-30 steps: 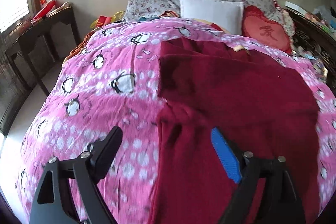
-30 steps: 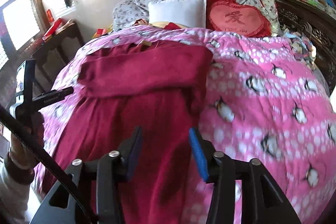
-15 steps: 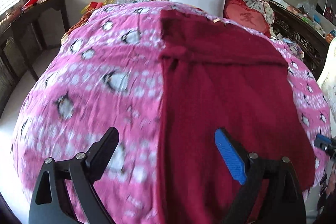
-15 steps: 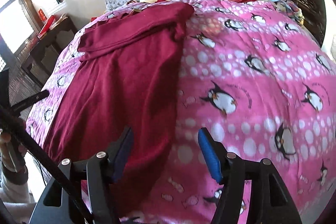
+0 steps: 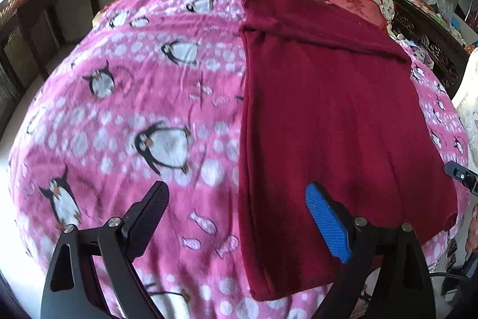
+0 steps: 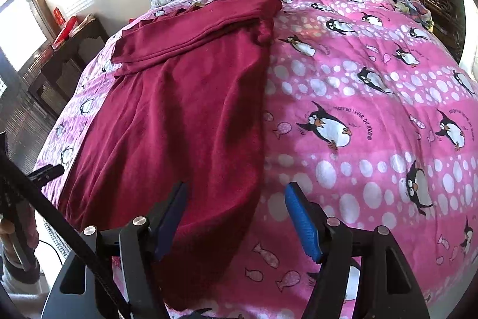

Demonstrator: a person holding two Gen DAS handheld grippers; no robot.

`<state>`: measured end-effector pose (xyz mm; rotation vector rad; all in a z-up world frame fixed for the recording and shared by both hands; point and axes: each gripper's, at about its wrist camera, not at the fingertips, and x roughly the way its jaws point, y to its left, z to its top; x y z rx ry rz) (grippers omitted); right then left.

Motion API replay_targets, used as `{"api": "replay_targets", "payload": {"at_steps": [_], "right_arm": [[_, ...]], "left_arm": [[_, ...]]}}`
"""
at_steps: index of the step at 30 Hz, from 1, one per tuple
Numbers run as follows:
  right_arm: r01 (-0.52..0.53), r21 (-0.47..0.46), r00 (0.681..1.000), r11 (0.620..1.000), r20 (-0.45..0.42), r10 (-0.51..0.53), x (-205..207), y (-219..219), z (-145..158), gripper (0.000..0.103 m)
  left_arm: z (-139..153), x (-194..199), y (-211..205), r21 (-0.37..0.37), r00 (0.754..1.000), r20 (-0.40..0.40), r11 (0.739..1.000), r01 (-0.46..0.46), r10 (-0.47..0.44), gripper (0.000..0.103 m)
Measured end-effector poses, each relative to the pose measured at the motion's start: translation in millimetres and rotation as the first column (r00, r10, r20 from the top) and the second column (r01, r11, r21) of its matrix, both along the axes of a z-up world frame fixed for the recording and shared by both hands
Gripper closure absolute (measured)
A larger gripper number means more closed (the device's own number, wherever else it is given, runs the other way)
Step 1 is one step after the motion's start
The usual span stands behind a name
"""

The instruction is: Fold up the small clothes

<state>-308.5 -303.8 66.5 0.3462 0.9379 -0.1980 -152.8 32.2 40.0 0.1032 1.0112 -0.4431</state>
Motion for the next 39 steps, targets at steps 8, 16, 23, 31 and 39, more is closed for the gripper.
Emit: {"api": "replay_targets", "payload": {"at_steps": [8, 16, 23, 31, 39], "right_arm": [[-0.098, -0.111, 0.990, 0.989, -0.111, 0.086, -22.9, 13.9, -18.4, 0.028], [-0.078, 0.079, 0.996, 0.994, -0.040, 0.081, -39.4, 4.1, -17.4, 0.032], [-0.124, 0.180, 0.992, 0.976, 0.028, 0.121, -46.7, 11.4, -21.1, 0.062], [-0.182, 0.236, 0.980, 0.955, 0.120, 0.157, -47.3, 4.6, -10.0, 0.091], [-0.265, 0.300, 0.916, 0.916, 0.376, 0.141, -23.2, -22.6, 52.9, 0.091]], "left_arm": [[-14.5, -13.4, 4.2, 0.000, 0.997, -0.060, 0.999, 0.039, -0.039, 0.011], [-21.2, -17.7, -5.0, -0.071, 0.989, -0.115, 0.994, 0.083, -0.091, 0.011], [-23.7, -24.6, -19.1, -0.064, 0.982, -0.121, 0.989, 0.137, -0.144, 0.016], [-9.8, -27.7, -23.5, -0.026, 0.978, -0.077, 0.981, 0.193, -0.195, 0.093], [57.1, 15.1, -15.4, -0.153, 0.976, -0.031, 0.966, 0.208, -0.216, 0.094]]}}
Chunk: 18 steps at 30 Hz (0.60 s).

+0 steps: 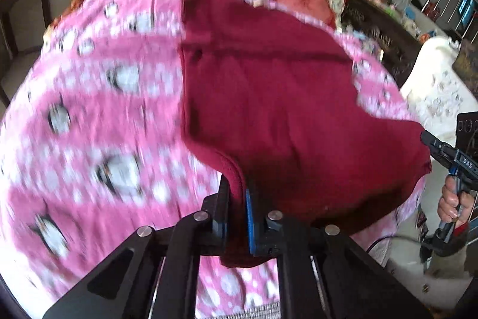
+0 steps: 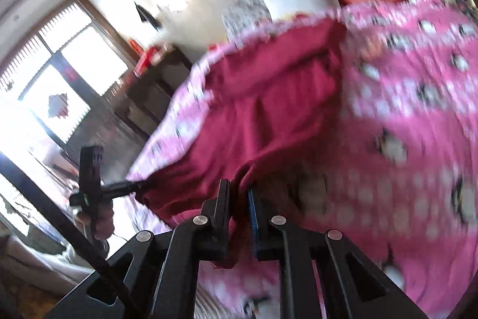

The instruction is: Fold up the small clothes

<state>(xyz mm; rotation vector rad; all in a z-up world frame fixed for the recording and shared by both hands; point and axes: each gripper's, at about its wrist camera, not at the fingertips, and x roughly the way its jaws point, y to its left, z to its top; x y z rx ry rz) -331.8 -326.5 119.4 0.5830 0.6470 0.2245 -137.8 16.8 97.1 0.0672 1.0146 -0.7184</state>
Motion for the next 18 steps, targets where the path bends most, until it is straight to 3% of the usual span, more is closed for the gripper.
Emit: {"api": "replay_targets", "payload": {"at_steps": [5, 11, 14, 18], "right_arm": [[0.069, -0.003, 0.994, 0.998, 0.080, -0.068, 51.4, -30.0, 31.0, 0.092], [0.146, -0.015, 0.986, 0.989, 0.086, -0.145, 133.7, -73.7, 50.9, 0.092], [0.205, -0.018, 0.978, 0.979, 0.050, -0.204, 179.5, -99.3, 46.3, 0.092], [0.293, 0.009, 0.956, 0.956, -0.023, -0.292, 239.6, -137.1, 21.1, 0.092]], "left_arm": [[44.3, 52.7, -17.7, -0.041, 0.996, 0.071, 0.998, -0.054, 0.057, 0.094], [77.8, 138.7, -60.5, -0.056, 0.990, 0.084, 0.993, -0.107, 0.112, 0.094], [77.6, 185.4, -88.2, -0.027, 0.981, 0.105, 0.986, -0.163, 0.165, 0.094], [51.1, 250.0, -120.3, 0.010, 0.968, 0.066, 0.969, -0.245, 0.244, 0.094]]}}
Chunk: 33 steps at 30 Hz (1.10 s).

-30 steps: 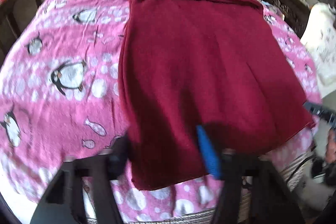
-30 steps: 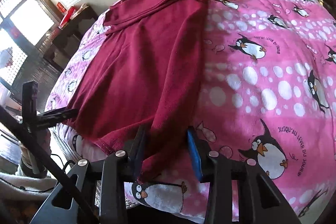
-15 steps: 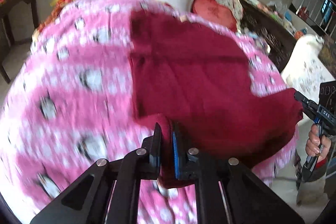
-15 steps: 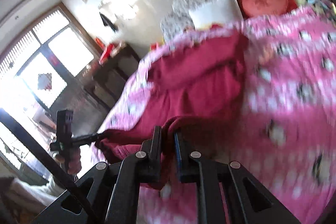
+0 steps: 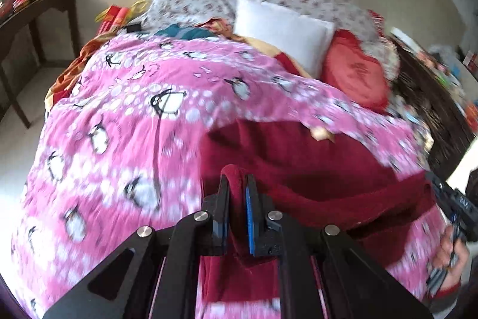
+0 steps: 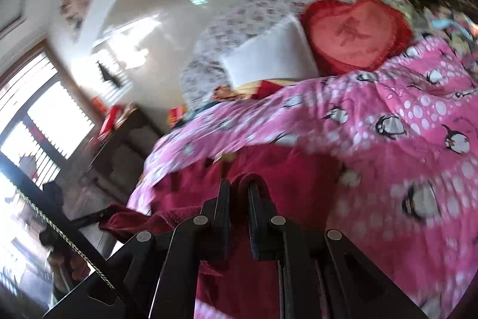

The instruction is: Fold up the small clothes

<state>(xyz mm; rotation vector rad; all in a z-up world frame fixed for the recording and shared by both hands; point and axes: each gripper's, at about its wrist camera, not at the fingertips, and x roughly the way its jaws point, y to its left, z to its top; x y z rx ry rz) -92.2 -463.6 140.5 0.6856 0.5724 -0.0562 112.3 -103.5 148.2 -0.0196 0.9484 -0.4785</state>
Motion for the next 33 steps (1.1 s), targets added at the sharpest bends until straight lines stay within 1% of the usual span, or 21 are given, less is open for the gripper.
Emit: {"api": "replay_targets", "payload": {"at_steps": [2, 3, 4, 5, 6, 7, 8, 9, 10, 11, 12, 13, 16, 19, 22, 24, 26, 27, 28, 30, 33], "right_arm": [[0.006, 0.013, 0.999, 1.000, -0.048, -0.006, 23.4, -10.8, -17.8, 0.091], [0.018, 0.001, 0.993, 1.000, -0.112, -0.018, 37.8, -16.0, -30.6, 0.090], [0.034, -0.008, 0.989, 0.999, -0.145, -0.034, 42.3, -19.4, -35.8, 0.088], [0.046, 0.000, 0.985, 0.999, -0.166, -0.045, 42.8, -23.2, -40.6, 0.085], [0.046, 0.036, 0.988, 0.998, -0.148, -0.041, 37.3, -26.9, -42.3, 0.078], [0.054, 0.050, 0.991, 0.997, -0.125, -0.047, 29.2, -29.1, -41.2, 0.063], [0.098, 0.018, 0.990, 0.995, -0.102, -0.096, 14.1, -30.0, -33.3, 0.052], [0.129, -0.009, 0.988, 0.992, -0.081, -0.129, 3.6, -30.8, -27.4, 0.037], [0.139, -0.033, 0.989, 0.990, -0.043, -0.140, -10.0, -29.9, -18.4, 0.037], [0.113, -0.051, 0.993, 0.992, -0.024, -0.115, -17.7, -27.2, -11.5, 0.037], [0.081, -0.074, 0.996, 0.994, -0.016, -0.082, -21.7, -21.9, -6.5, 0.043], [0.025, -0.124, 1.000, 0.992, -0.013, -0.027, -26.1, -8.9, 0.2, 0.052], [-0.118, -0.253, 0.992, 0.960, -0.063, 0.106, -17.8, 34.2, 3.7, 0.064], [-0.180, -0.301, 0.982, 0.936, -0.115, 0.151, 4.3, 59.7, -7.3, 0.064], [-0.175, -0.343, 0.981, 0.923, -0.145, 0.132, 37.9, 70.8, -16.1, 0.064], [-0.158, -0.364, 0.981, 0.918, -0.166, 0.103, 61.8, 70.1, -24.0, 0.064], [-0.109, -0.393, 0.980, 0.913, -0.195, 0.033, 83.7, 60.8, -35.3, 0.064], [-0.091, -0.404, 0.979, 0.910, -0.205, 0.007, 90.6, 56.5, -39.5, 0.064], [-0.074, -0.398, 0.972, 0.914, -0.232, -0.022, 97.0, 49.6, -46.2, 0.064], [-0.052, -0.333, 0.958, 0.941, -0.283, -0.047, 105.5, 34.2, -61.7, 0.064], [-0.048, -0.328, 0.965, 0.943, -0.259, -0.041, 98.6, 33.5, -59.2, 0.064]], "left_arm": [[-16.9, 22.8, -15.6, 0.024, 0.999, -0.038, 1.000, 0.010, -0.010, 0.093], [-23.3, 30.5, -18.0, 0.033, 0.999, -0.045, 0.999, -0.005, 0.006, 0.090], [-28.7, 36.0, -17.7, 0.028, 0.998, -0.063, 0.999, -0.017, 0.019, 0.089], [-31.3, 39.8, -15.2, 0.011, 0.996, -0.085, 1.000, -0.015, 0.016, 0.084], [-30.1, 39.2, -12.3, 0.007, 0.996, -0.083, 1.000, -0.017, 0.018, 0.068], [-23.5, 36.5, -5.4, 0.014, 0.999, -0.043, 0.999, -0.032, 0.033, 0.057], [-16.5, 31.6, -1.3, 0.022, 0.999, 0.000, 0.999, -0.049, 0.049, 0.038], [-9.6, 27.6, 5.1, 0.027, 0.997, 0.045, 0.997, -0.068, 0.067, 0.032], [-3.2, 21.9, 11.1, 0.030, 0.994, 0.078, 0.996, -0.079, 0.077, 0.032], [2.6, 13.3, 16.3, 0.043, 0.993, 0.098, 0.997, -0.070, 0.066, 0.032], [5.5, 8.3, 19.1, 0.051, 0.993, 0.103, 0.997, -0.055, 0.050, 0.032], [7.5, -2.9, 21.1, 0.062, 0.994, 0.110, 0.998, -0.029, 0.022, 0.032], [4.7, -26.9, 15.8, 0.092, 0.989, 0.137, 0.995, 0.036, -0.049, 0.032], [-8.8, -37.6, -3.3, 0.132, 0.986, 0.139, 0.989, 0.069, -0.087, 0.031], [-29.8, -22.7, -28.2, 0.157, 0.992, 0.095, 0.986, 0.064, -0.079, 0.031], [-44.0, -5.2, -42.5, 0.190, 0.995, 0.090, 0.981, 0.032, -0.050, 0.031], [-58.0, 11.3, -49.6, 0.237, 0.996, 0.087, 0.971, -0.013, -0.008, 0.031], [-65.1, 19.2, -50.4, 0.242, 0.997, 0.075, 0.970, -0.032, 0.014, 0.029], [-69.9, 24.7, -49.8, 0.238, 0.998, 0.061, 0.970, -0.040, 0.027, 0.026], [-73.5, 28.6, -45.7, 0.226, 0.997, 0.064, 0.972, -0.063, 0.050, 0.016], [-73.2, 26.1, -41.9, 0.214, 0.996, 0.075, 0.974, -0.072, 0.058, 0.015]]}}
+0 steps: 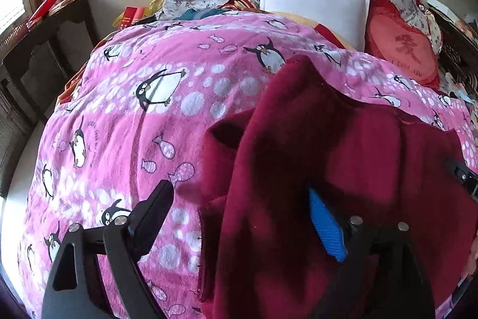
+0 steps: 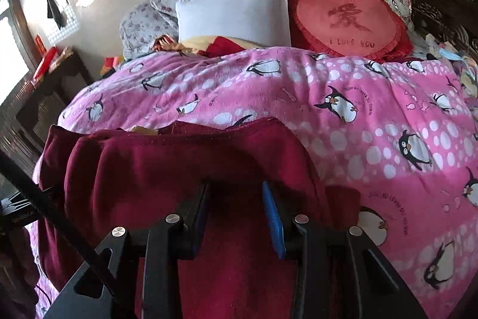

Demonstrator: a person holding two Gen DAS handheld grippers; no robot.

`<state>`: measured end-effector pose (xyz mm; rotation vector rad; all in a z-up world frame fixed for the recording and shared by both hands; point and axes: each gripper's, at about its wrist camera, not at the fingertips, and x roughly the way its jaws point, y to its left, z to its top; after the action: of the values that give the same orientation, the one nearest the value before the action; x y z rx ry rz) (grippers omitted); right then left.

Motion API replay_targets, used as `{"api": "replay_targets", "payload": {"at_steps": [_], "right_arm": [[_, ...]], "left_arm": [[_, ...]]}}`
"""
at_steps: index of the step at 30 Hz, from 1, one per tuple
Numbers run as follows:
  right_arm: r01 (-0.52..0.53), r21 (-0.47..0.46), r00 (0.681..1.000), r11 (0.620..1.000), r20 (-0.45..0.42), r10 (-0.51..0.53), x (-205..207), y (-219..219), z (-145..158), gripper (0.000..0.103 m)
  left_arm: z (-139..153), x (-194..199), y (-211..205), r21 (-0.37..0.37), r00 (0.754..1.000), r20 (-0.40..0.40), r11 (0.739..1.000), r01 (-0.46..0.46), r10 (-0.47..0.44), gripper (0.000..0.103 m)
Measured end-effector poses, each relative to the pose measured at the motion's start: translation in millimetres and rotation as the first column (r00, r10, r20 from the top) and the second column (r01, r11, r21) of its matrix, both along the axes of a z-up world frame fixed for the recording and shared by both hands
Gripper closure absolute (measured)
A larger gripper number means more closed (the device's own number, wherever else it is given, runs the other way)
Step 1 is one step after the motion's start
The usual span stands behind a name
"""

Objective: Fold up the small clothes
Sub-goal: 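Fold the hem up toward the collar with both grippers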

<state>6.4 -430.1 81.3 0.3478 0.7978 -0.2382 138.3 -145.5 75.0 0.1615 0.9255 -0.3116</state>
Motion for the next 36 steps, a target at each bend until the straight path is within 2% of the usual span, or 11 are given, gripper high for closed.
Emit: {"api": "replay_targets", "payload": {"at_steps": [3, 6, 10, 13, 16, 20, 23, 26, 33, 35, 36], "right_arm": [[0.005, -0.013, 1.000, 1.000, 0.018, -0.005, -13.8, 6.1, 13.8, 0.062], [-0.007, -0.002, 0.999, 1.000, 0.049, 0.007, -35.3, 13.6, 28.9, 0.047], [-0.005, -0.051, 0.998, 0.999, 0.059, 0.008, -64.9, 25.3, 38.1, 0.045], [0.008, -0.076, 1.000, 0.997, 0.016, -0.007, -71.9, 25.4, 21.5, 0.042], [0.017, -0.170, 0.999, 0.985, -0.039, -0.024, -65.3, 28.2, 8.1, 0.039], [0.030, -0.072, 0.999, 0.997, 0.028, -0.028, -81.2, 21.3, 28.4, 0.039], [0.037, -0.091, 0.999, 0.995, 0.032, -0.034, -96.1, 24.9, 37.4, 0.039], [0.031, -0.125, 0.999, 0.992, -0.004, -0.032, -112.7, 30.1, 31.1, 0.039], [0.023, -0.076, 0.999, 0.997, -0.029, -0.025, -145.1, 28.2, 10.0, 0.039], [-0.028, -0.068, 0.999, 0.997, -0.030, 0.026, -143.9, 31.2, 3.1, 0.064], [-0.039, -0.096, 0.999, 0.995, -0.038, 0.035, -142.3, 33.2, 1.3, 0.078]], "left_arm": [[4.9, -5.6, 3.8, -0.002, 1.000, 0.009, 1.000, -0.011, 0.011, 0.015], [11.4, -14.6, 8.4, -0.014, 1.000, 0.024, 1.000, -0.015, 0.016, 0.015], [19.0, -31.3, 11.8, -0.005, 0.999, 0.053, 1.000, -0.002, 0.002, 0.015], [24.2, -41.4, 13.3, 0.001, 0.997, 0.074, 1.000, 0.005, -0.005, 0.015], [28.6, -51.7, 15.3, -0.008, 0.997, 0.074, 1.000, 0.014, -0.013, 0.015], [31.8, -65.2, 26.5, -0.033, 0.998, 0.064, 0.999, 0.021, -0.019, 0.015], [26.8, -72.5, 43.4, -0.083, 1.000, 0.028, 0.996, 0.015, -0.013, 0.015], [16.4, -81.8, 58.7, -0.095, 1.000, 0.009, 0.995, 0.013, -0.013, 0.015], [-12.1, -101.4, 80.3, -0.102, 1.000, -0.017, 0.995, 0.015, -0.017, 0.015], [-21.3, -102.1, 77.4, -0.071, 1.000, -0.013, 0.997, 0.016, -0.017, 0.015], [-24.9, -101.3, 76.1, -0.051, 1.000, -0.013, 0.999, 0.010, -0.011, 0.015]]}}
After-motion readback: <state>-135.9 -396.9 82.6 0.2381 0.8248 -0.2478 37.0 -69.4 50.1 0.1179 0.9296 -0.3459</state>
